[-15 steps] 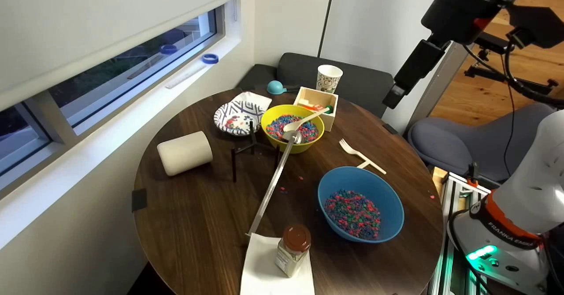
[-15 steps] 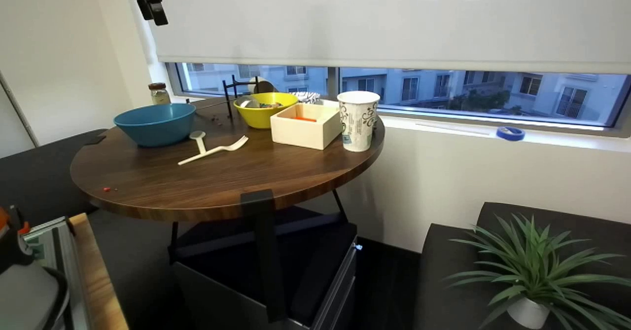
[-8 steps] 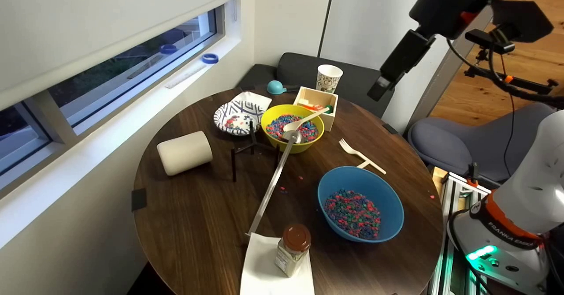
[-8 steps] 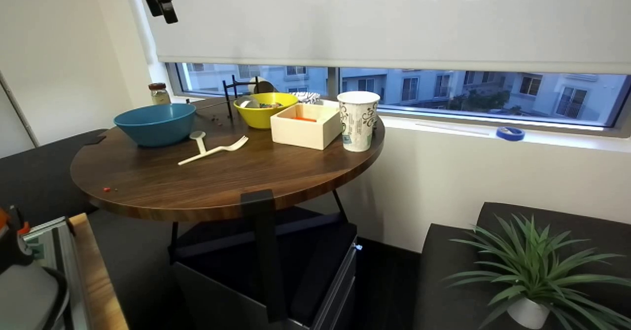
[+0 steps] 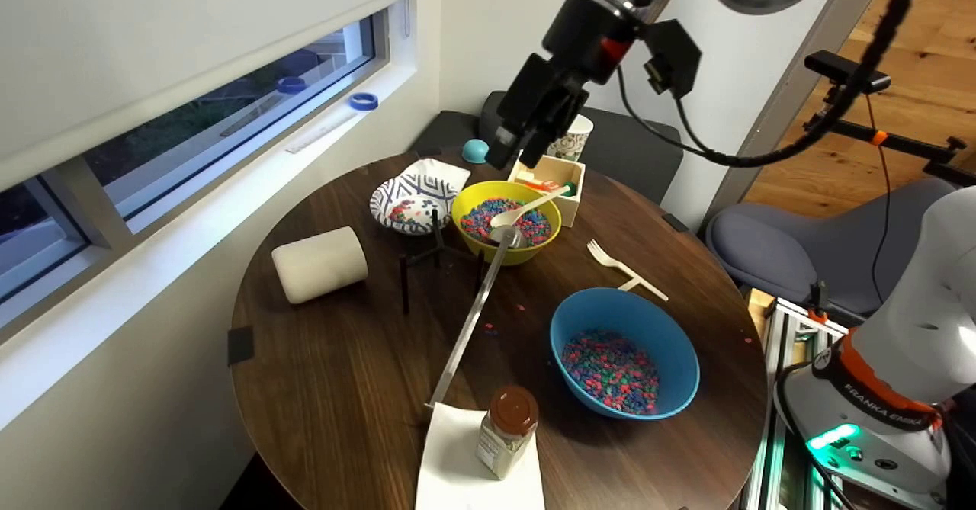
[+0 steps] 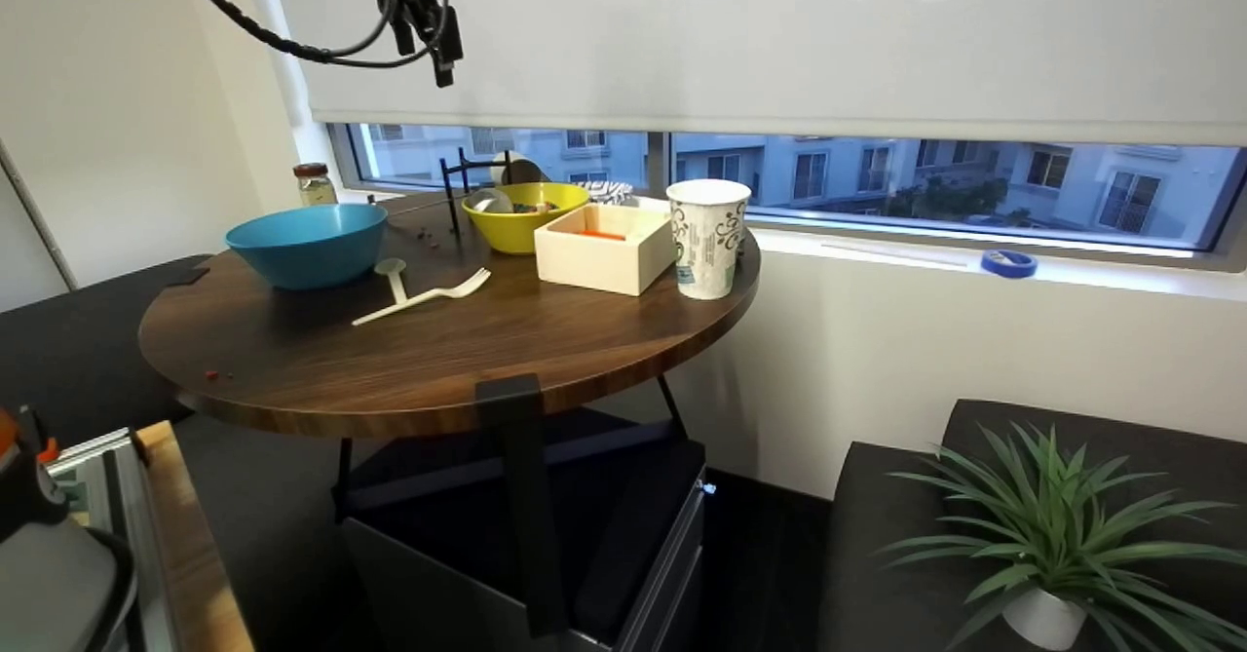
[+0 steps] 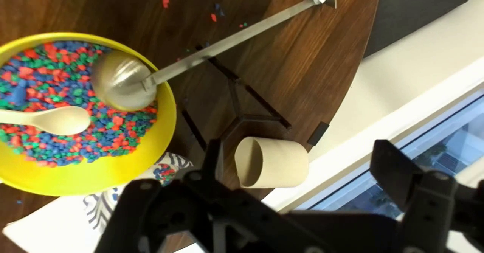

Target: Put the cup upright

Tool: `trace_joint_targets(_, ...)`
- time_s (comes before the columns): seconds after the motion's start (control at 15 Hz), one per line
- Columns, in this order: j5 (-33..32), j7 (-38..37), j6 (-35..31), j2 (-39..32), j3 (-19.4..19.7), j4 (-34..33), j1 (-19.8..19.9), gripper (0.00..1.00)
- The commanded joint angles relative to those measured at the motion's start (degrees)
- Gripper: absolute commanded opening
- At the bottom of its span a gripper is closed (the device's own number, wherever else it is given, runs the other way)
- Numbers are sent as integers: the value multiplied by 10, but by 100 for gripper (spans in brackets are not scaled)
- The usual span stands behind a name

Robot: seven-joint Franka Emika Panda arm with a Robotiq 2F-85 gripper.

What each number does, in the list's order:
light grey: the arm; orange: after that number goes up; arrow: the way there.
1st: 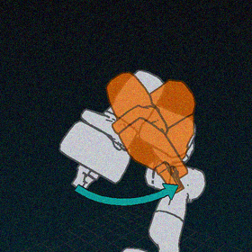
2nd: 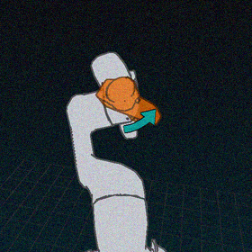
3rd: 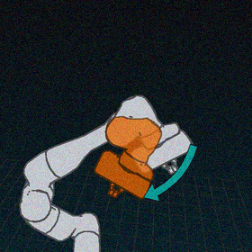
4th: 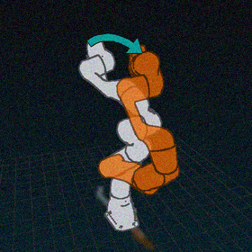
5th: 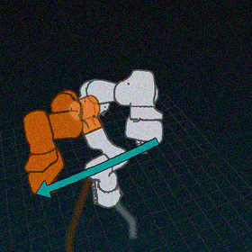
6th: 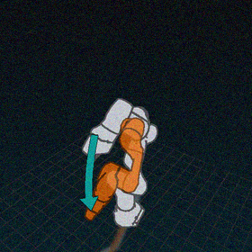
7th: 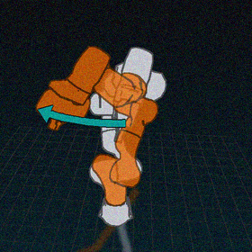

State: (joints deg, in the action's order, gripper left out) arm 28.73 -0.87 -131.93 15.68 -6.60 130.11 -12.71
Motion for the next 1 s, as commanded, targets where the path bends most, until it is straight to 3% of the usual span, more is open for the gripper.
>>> trace_joint_targets(0.0,58,64,-9,-131,12,-101,-4,100)
trace_joint_targets(0.4,71,67,-27,-282,-19,-228,14,100)
trace_joint_targets(0.93,73,71,-71,-410,-61,-321,24,100)
